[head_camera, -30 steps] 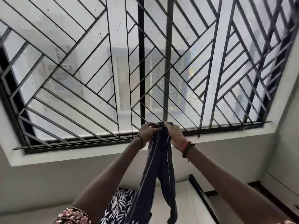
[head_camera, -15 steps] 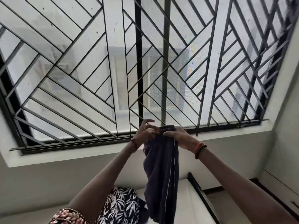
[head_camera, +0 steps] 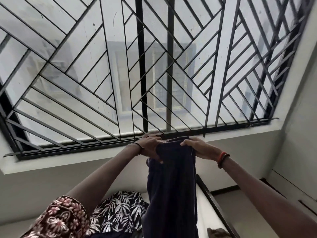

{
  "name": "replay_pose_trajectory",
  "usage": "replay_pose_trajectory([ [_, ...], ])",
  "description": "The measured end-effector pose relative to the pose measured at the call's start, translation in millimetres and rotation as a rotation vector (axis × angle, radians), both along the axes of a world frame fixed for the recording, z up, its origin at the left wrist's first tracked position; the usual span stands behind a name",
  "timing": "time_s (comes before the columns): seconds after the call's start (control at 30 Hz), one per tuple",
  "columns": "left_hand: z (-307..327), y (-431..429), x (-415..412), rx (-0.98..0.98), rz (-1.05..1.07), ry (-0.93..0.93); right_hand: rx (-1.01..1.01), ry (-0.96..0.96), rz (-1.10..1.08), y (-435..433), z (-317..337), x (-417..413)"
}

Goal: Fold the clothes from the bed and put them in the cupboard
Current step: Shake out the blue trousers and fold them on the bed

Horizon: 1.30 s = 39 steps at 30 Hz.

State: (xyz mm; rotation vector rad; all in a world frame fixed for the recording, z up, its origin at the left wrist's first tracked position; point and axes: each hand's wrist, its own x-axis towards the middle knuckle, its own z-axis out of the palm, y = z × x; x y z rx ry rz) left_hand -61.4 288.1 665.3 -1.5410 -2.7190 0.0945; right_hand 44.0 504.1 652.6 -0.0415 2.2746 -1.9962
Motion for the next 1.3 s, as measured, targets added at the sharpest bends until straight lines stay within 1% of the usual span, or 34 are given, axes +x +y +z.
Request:
replay_pose_trajectory([
  [0.07, 2, 4, 1, -0.039, -0.032, -0.041, 0.228, 0.049, 0.033, 9, -8, 3],
  [0.13, 0, 10, 3, -0.065, 0.003, -0.101, 0.383, 0.114, 0.026, 12, -10, 9],
  [0.23, 1, 15, 9, -0.086, 0.08, -0.191, 0.507, 0.227, 0.017, 17, -13, 9],
  [0.33, -2, 21, 11, -0.032, 0.085, -0.262, 0.597, 0.269, 0.006, 23, -24, 10],
  [0.47, -1, 27, 14, 0.134, 0.045, -0.316, 0.532, 0.324, -0.043, 20, -38, 11],
  [0.5, -2, 27, 15, 0.163, 0.036, -0.326, 0.542, 0.322, -0.039, 19, -39, 11],
  [0.53, -2, 28, 15, 0.18, 0.028, -0.331, 0.604, 0.332, -0.032, 21, -41, 9],
  [0.57, -5, 29, 15, 0.183, 0.021, -0.329, 0.717, 0.338, -0.024, 23, -44, 6],
  [0.63, -7, 32, 15, 0.132, 0.008, -0.296, 0.913, 0.356, -0.033, 28, -45, -1],
  [0.67, -7, 32, 15, 0.078, 0.01, -0.281, 0.973, 0.363, -0.027, 29, -45, -3],
  [0.77, -6, 30, 10, -0.116, 0.045, -0.293, 1.048, 0.299, 0.032, 29, -40, -6],
  [0.83, -8, 25, 1, -0.162, 0.08, -0.328, 1.057, 0.236, 0.101, 30, -36, -6],
  [0.97, -11, 20, -14, -0.122, 0.145, -0.523, 0.842, 0.136, 0.294, 32, -17, -4],
  [1.03, -11, 21, -16, -0.12, 0.171, -0.633, 0.782, 0.058, 0.347, 37, -10, -5],
  [1.13, -14, 28, -23, -0.189, 0.214, -0.915, 0.666, -0.13, 0.446, 49, -9, -10],
  [1.2, -20, 36, -30, -0.239, 0.226, -1.036, 0.606, -0.234, 0.464, 60, -18, -17],
  [1.3, -31, 50, -39, -0.227, 0.233, -1.079, 0.645, -0.21, 0.389, 76, -40, -31],
])
